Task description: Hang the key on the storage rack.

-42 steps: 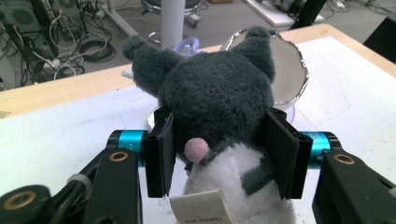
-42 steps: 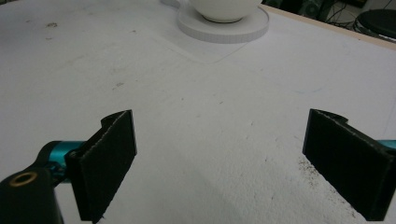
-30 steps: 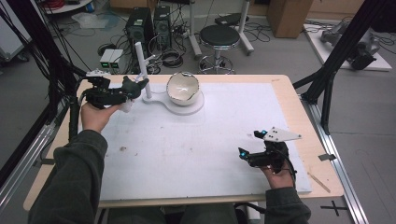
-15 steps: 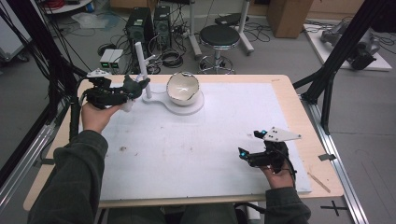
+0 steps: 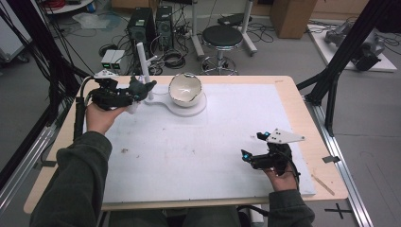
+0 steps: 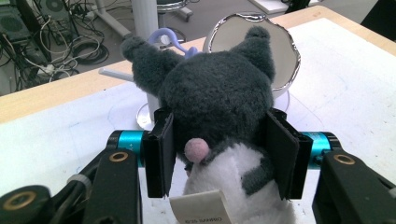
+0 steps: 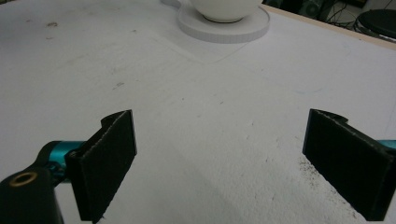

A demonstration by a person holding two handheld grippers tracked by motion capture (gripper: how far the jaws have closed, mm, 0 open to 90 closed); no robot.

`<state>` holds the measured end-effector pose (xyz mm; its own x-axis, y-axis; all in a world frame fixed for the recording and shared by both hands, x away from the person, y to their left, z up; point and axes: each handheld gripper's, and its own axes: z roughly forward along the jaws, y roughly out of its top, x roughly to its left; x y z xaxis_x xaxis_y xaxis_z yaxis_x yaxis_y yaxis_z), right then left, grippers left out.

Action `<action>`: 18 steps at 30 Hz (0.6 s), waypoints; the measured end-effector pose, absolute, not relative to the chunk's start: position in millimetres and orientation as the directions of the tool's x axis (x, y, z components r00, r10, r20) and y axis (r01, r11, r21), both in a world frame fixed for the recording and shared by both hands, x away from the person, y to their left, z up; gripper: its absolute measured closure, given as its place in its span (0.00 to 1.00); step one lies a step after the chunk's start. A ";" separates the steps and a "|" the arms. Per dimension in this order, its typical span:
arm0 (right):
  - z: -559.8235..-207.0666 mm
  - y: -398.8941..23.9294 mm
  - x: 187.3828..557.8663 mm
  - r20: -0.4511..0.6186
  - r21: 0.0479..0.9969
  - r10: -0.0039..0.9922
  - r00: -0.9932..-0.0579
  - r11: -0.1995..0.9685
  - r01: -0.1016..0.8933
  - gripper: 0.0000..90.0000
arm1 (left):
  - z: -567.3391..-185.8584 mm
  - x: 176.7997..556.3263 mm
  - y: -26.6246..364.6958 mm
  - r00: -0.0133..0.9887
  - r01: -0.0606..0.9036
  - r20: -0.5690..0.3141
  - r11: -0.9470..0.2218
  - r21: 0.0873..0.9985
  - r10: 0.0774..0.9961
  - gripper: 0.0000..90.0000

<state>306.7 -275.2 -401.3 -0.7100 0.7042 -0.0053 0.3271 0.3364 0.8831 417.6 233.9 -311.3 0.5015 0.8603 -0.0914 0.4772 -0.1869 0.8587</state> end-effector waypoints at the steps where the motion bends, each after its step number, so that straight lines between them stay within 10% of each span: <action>1: -401.5 -275.2 307.2 -0.009 0.885 0.702 -0.712 0.338 0.322 0.10 | -310.9 417.9 233.9 0.502 0.477 -0.088 -0.190 0.858 0.860 0.54; 18: -401.5 -274.9 307.1 -0.011 0.885 0.701 -0.713 0.339 0.320 0.10 | -313.2 423.5 228.8 0.492 0.504 -0.064 -0.224 0.834 0.868 0.53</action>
